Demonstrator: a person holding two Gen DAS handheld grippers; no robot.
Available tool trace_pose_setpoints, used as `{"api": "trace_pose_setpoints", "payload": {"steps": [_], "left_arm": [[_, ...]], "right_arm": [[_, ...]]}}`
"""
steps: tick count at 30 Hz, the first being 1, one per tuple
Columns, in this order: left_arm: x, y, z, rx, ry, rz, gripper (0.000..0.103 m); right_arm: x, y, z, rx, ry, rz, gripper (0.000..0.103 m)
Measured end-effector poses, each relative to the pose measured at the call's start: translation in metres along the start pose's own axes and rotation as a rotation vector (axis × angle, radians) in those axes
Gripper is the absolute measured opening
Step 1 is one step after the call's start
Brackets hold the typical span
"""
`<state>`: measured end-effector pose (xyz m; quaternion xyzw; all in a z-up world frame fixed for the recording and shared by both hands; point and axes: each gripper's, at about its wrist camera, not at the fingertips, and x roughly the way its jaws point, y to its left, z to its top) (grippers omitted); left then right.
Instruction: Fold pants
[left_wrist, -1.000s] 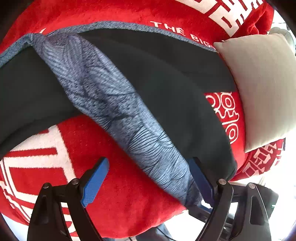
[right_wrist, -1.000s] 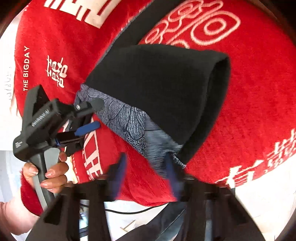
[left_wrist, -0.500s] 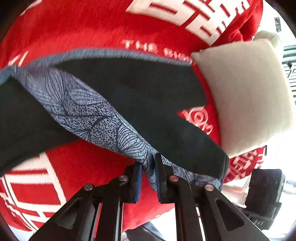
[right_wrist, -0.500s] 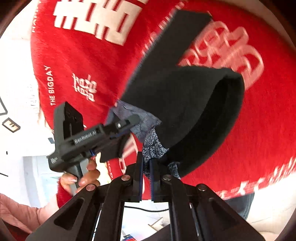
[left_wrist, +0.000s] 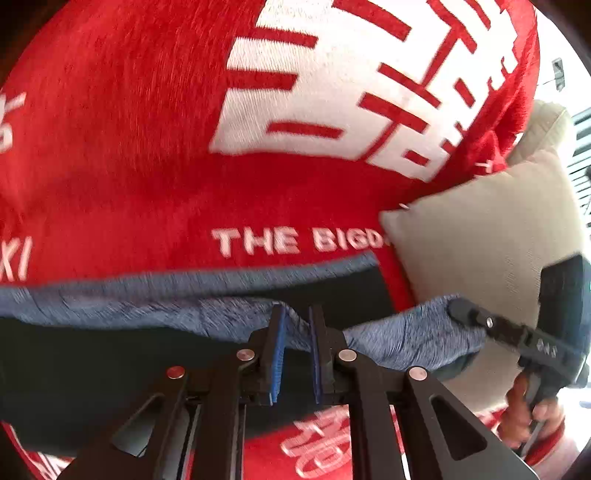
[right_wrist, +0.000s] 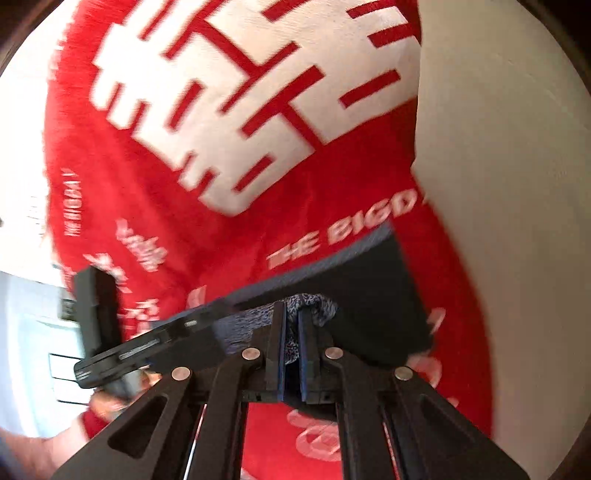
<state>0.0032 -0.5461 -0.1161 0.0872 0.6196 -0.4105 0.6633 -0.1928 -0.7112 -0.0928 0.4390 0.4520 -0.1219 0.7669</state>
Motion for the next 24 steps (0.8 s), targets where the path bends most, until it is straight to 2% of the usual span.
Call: {"api": "trace_pose_setpoints", "payload": {"steps": [4,7,8,9,10,11,12,13,14,16,18,21,23,24], "left_arm": [[0.010,0.005,0.004,0.022,0.002,0.101,0.014],[0.013,0.013,-0.003,0.027,0.019,0.163,0.014],[0.013,0.015,-0.008,0.037,0.023,0.188,0.015],[0.011,0.016,-0.013,0.048,0.024,0.209,0.015],[0.008,0.019,-0.020,0.058,0.026,0.228,0.015],[0.007,0.022,-0.027,0.069,0.029,0.257,0.024],[0.006,0.024,-0.031,0.072,0.031,0.275,0.058],[0.003,0.027,-0.036,0.072,0.020,0.301,0.074],[-0.001,0.029,-0.041,0.074,-0.008,0.327,0.082],[-0.001,0.033,-0.048,0.095,-0.008,0.350,0.082],[0.007,0.038,-0.050,0.107,-0.001,0.392,0.082],[0.026,0.045,-0.046,0.111,-0.003,0.461,0.082],[0.037,0.055,-0.040,0.071,-0.002,0.474,0.082],[0.041,0.059,-0.038,0.051,-0.001,0.473,0.082]], "right_arm": [[0.038,-0.020,0.026,0.013,0.053,-0.118,0.009],[0.048,-0.018,0.035,-0.015,0.056,-0.211,0.012],[0.049,-0.014,0.037,-0.032,0.050,-0.233,0.021],[0.046,-0.010,0.039,-0.051,0.037,-0.254,0.036],[0.041,-0.004,0.041,-0.074,0.014,-0.269,0.045],[0.036,0.001,0.042,-0.091,-0.004,-0.267,0.054],[0.027,0.008,0.042,-0.112,-0.026,-0.262,0.058],[0.022,0.012,0.040,-0.124,-0.037,-0.266,0.058],[0.017,0.017,0.036,-0.135,-0.041,-0.268,0.058],[0.013,0.023,0.025,-0.146,-0.030,-0.269,0.054],[0.018,0.029,0.012,-0.178,-0.013,-0.295,0.039],[0.045,0.032,-0.003,-0.229,0.068,-0.322,0.033],[0.069,0.028,-0.004,-0.245,0.096,-0.345,0.033],[0.084,0.023,-0.002,-0.258,0.105,-0.382,0.033]]}}
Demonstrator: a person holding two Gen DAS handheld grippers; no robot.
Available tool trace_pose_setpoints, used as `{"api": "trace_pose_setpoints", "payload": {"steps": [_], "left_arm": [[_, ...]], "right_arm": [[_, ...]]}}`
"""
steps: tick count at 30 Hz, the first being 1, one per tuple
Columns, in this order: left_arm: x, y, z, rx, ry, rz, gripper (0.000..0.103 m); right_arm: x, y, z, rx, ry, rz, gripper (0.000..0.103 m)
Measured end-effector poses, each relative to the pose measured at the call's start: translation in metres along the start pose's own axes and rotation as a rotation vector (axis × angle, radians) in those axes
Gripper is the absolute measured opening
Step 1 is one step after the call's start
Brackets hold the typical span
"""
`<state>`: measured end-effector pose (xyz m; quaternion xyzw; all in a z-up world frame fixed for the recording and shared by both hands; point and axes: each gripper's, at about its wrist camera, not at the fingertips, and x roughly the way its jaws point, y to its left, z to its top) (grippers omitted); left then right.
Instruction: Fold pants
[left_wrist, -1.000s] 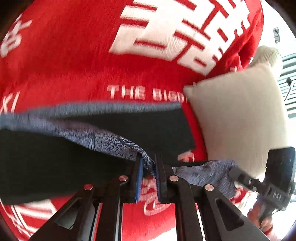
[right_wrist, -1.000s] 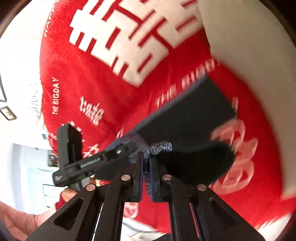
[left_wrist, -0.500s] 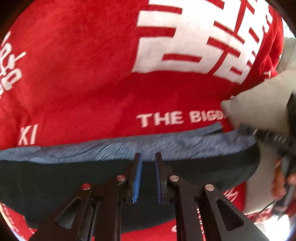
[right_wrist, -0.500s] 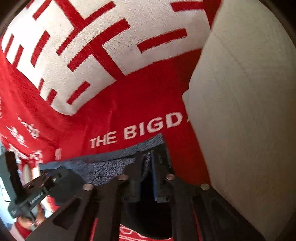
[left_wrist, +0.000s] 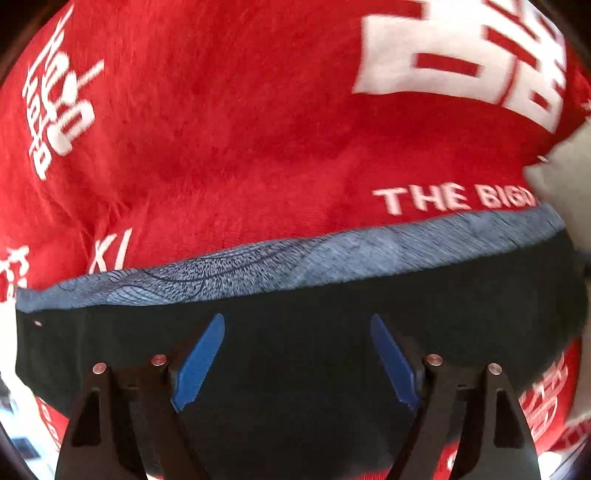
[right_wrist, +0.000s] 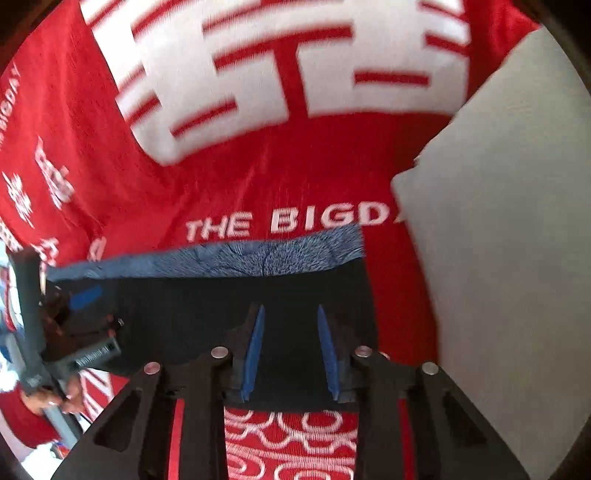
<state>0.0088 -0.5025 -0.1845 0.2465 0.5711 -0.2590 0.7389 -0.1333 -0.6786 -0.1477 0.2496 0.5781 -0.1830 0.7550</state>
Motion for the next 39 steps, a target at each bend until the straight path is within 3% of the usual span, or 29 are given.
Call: {"api": "trace_pose_setpoints", "payload": {"steps": [2,4,7,11,14,17,20,24,28,33,39], "left_arm": [[0.011,0.002,0.006,-0.030,0.005,-0.007,0.082],[0.019,0.003,0.012,-0.039,-0.017,-0.006,0.084],[0.023,0.009,0.022,-0.044,-0.027,-0.018,0.084],[0.023,0.048,0.026,-0.126,-0.027,0.022,0.084],[0.014,0.090,0.018,-0.207,-0.015,0.054,0.084],[0.006,0.128,0.003,-0.231,-0.019,0.136,0.084],[0.018,0.161,-0.012,-0.289,0.039,0.195,0.084],[0.017,0.176,-0.040,-0.309,0.055,0.182,0.084],[-0.003,0.172,-0.068,-0.294,0.079,0.151,0.084],[-0.035,0.171,-0.107,-0.299,0.091,0.124,0.084],[-0.060,0.188,-0.146,-0.325,0.097,0.088,0.084]], "right_arm": [[0.022,-0.004,0.004,0.018,0.029,-0.040,0.032],[0.034,-0.017,0.008,0.055,0.014,-0.003,0.029],[0.033,-0.012,0.010,0.002,0.010,-0.026,0.029],[0.034,-0.003,0.007,-0.088,0.008,-0.070,0.029],[0.029,0.000,0.007,-0.069,0.018,-0.077,0.033],[0.016,0.016,0.003,-0.089,0.000,-0.011,0.033],[0.018,0.042,-0.006,-0.152,-0.001,0.002,0.046],[0.041,0.046,-0.021,-0.150,0.063,-0.055,0.049],[0.029,0.040,-0.039,-0.128,0.046,-0.061,0.049],[0.008,0.043,-0.064,-0.060,0.053,-0.018,0.052],[-0.008,0.083,-0.101,0.040,0.081,0.067,0.054]]}}
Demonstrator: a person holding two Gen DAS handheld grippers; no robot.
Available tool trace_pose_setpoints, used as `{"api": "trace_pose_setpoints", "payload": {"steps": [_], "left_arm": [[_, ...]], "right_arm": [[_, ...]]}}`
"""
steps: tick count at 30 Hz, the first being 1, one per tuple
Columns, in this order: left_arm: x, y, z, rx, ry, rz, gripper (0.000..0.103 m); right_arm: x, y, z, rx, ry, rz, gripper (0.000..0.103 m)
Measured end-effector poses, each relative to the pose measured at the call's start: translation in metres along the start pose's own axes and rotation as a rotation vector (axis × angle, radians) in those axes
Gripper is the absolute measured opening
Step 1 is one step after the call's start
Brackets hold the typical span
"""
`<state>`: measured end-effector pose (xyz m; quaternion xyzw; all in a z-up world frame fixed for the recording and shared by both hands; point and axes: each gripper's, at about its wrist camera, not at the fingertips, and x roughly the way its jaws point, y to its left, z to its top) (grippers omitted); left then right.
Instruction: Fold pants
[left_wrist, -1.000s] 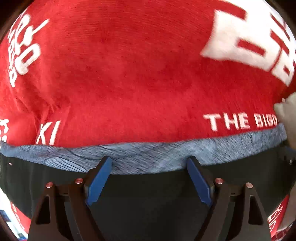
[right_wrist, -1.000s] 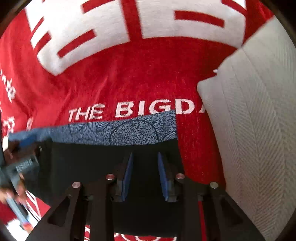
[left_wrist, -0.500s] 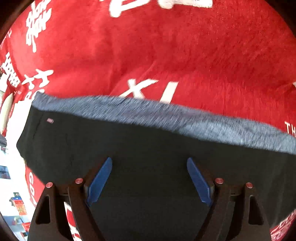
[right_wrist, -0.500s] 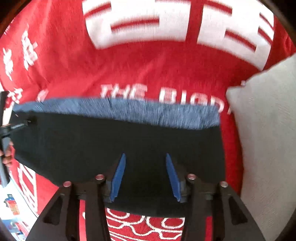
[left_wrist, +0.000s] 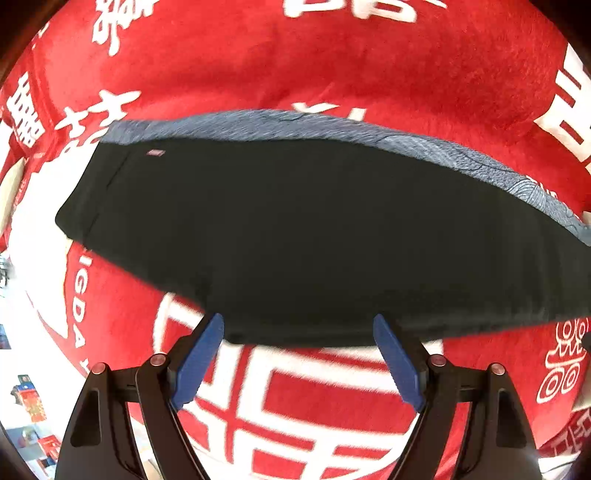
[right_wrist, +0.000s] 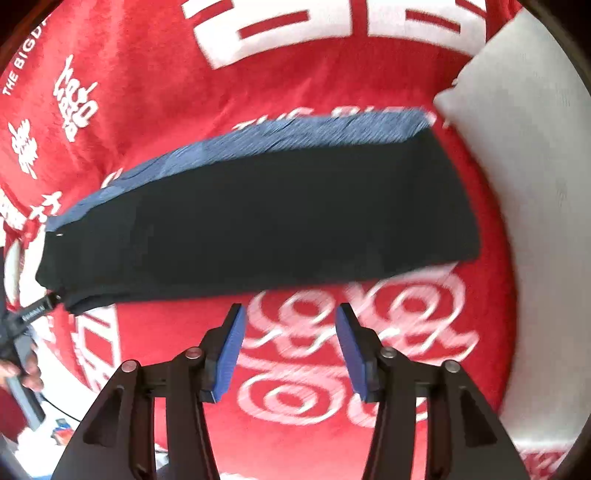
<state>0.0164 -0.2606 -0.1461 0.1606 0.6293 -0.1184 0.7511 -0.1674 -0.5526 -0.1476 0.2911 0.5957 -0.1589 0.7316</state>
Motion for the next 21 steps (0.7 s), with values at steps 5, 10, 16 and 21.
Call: {"api": "trace_pose_setpoints", "payload": {"steps": [5,10,16,21], "left_arm": [[-0.003,0.046,-0.006,0.008,-0.018,-0.007,0.084],[0.001,0.091,0.002,0.018,-0.024,-0.009,0.084],[0.009,0.133,0.010,0.058,-0.035,-0.002,0.084],[0.022,0.150,0.013,0.091,-0.036,-0.016,0.084]], "right_arm": [[0.011,0.051,-0.027,0.051,0.025,0.091,0.054],[0.032,0.115,-0.041,0.101,0.047,0.210,0.054],[0.069,0.195,-0.046,0.126,0.076,0.337,0.054],[0.098,0.241,-0.039,0.122,0.079,0.391,0.054]]}}
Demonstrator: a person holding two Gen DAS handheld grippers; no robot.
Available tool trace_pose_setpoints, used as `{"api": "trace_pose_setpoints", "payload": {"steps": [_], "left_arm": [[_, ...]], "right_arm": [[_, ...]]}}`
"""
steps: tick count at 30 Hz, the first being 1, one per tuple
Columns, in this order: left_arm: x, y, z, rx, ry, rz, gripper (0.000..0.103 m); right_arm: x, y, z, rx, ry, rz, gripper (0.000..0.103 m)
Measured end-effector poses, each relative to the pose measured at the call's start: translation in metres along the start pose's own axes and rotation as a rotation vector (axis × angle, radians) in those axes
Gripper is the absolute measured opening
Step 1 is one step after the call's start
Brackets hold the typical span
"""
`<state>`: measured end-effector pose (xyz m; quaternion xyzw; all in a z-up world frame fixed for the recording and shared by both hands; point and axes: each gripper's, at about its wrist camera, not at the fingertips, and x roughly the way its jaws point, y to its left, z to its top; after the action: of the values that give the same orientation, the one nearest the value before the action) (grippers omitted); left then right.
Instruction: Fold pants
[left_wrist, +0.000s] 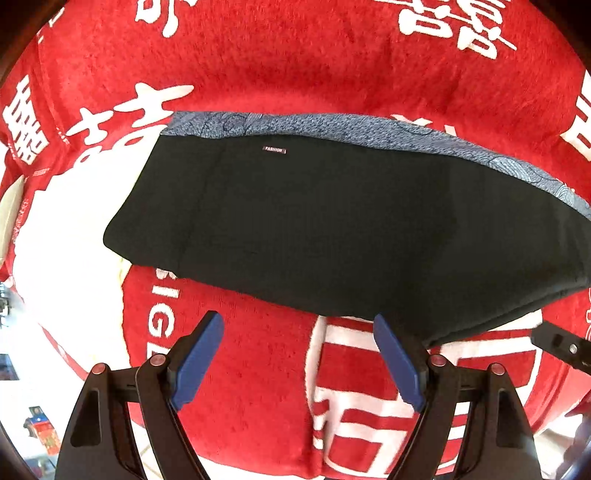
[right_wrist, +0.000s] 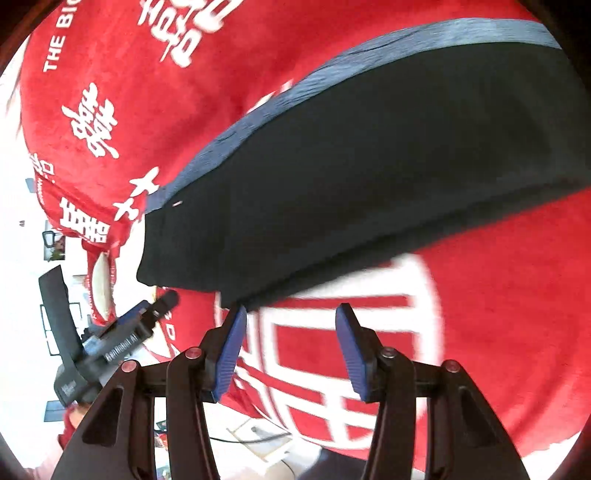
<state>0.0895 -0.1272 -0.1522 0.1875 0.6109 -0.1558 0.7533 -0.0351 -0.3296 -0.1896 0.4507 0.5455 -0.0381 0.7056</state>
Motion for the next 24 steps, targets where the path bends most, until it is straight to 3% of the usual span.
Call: {"api": "trace_pose_setpoints", "payload": {"steps": [6,12,13,15,20,24], "left_arm": [[0.016,0.003,0.011,-0.015,0.030,-0.032,0.084],[0.031,-0.015,0.028,0.012,0.019,-0.074,0.084],[0.034,-0.019,0.031,0.018,0.016,-0.075,0.084],[0.034,-0.025,0.036,0.027,0.009,-0.082,0.084],[0.030,-0.045,0.032,0.080,0.019,-0.102,0.084],[0.039,-0.068,0.008,0.177,0.017,-0.062,0.085]], "right_arm": [[0.026,0.001,0.008,0.065,-0.011,0.016,0.054],[0.027,-0.015,0.013,0.179,-0.049,0.095,0.054],[0.028,-0.019,0.015,0.217,-0.053,0.116,0.051],[0.027,-0.023,0.019,0.247,-0.055,0.096,0.011],[0.008,0.001,0.012,0.084,-0.082,-0.007,0.007],[0.012,-0.011,-0.001,0.074,-0.062,-0.082,0.006]]}}
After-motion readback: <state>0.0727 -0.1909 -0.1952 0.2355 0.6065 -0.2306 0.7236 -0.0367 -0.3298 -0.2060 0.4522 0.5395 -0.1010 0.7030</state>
